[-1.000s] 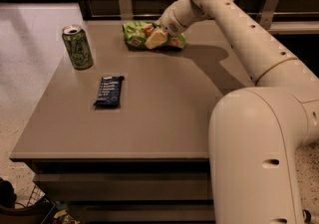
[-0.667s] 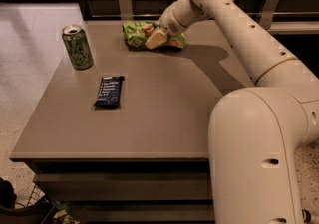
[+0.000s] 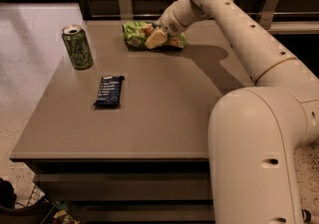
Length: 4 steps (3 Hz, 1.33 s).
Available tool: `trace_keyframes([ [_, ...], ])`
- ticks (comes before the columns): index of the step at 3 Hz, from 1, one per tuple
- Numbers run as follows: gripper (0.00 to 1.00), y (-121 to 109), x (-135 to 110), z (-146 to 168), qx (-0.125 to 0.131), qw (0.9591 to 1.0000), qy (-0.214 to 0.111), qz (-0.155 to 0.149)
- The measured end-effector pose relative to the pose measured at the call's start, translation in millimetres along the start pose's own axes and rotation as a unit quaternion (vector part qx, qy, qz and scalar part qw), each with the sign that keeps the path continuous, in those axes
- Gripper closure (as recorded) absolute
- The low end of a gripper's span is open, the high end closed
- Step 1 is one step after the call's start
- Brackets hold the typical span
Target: Pick green rice chip bag
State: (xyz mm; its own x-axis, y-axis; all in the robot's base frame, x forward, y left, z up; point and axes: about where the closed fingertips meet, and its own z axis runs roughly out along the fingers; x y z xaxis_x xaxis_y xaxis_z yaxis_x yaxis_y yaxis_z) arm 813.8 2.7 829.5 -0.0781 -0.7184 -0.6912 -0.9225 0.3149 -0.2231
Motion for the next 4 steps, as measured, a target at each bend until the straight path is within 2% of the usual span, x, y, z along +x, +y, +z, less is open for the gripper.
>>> trace_keyframes([
  [4,1.00,0.0,-0.5,-0.4,0.000,1.0000,0.000,0.000],
])
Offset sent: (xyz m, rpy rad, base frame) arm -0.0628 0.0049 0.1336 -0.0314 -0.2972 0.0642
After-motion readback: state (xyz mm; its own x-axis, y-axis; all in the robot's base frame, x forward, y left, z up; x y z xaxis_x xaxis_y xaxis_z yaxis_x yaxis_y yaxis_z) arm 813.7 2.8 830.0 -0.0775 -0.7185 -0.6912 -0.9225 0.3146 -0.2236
